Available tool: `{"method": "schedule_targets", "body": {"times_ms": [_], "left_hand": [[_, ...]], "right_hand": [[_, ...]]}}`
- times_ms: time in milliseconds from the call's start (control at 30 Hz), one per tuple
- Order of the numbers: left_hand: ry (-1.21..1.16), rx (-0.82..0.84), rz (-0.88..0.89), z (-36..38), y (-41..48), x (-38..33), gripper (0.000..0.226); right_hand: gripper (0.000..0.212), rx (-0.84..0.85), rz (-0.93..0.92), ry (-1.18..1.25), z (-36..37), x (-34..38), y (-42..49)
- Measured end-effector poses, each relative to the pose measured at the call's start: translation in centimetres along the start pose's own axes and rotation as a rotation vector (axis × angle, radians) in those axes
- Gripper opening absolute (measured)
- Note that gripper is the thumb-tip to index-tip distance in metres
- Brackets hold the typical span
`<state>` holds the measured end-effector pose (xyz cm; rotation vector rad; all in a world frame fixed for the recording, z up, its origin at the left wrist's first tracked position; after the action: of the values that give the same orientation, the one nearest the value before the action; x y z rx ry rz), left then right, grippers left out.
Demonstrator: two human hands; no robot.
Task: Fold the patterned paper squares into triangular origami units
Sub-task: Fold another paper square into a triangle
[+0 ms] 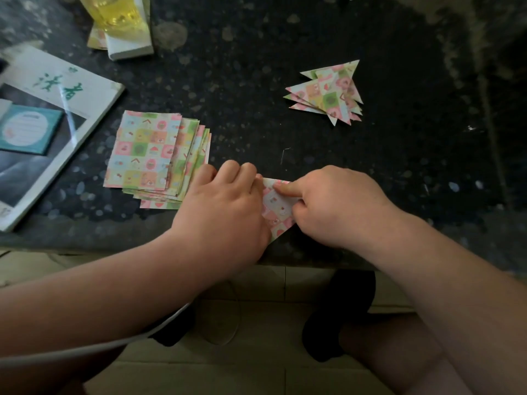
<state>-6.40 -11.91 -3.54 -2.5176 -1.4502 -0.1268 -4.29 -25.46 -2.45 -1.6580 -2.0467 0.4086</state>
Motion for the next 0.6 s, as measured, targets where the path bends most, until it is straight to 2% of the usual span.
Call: {"method": "schedule_targets", "body": {"times_ms": [333,600], "left_hand": [[-0.035,-0.024,-0.006,0.4,0.1,0.5,0.068],[-0.021,-0.009,0.049,-0.1,0.5,0.2,0.068]], "right_hand": [[0.051,0.007,-0.033,0.057,-0.2,-0.1,0.1],[0.055,-0.011,0.028,-0.038,-0.4,1.1,-1.0]]}}
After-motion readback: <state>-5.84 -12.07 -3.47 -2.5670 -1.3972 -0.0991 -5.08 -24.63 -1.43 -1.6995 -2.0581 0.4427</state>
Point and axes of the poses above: each hand's wrist, its own y-axis towards the middle knuckle, its own z-axis out of the palm, x = y × z, the point moved 5 cm from there along y, towards the middle knuckle, and after that the axes turned 4 degrees about y, right-handed, at the moved point
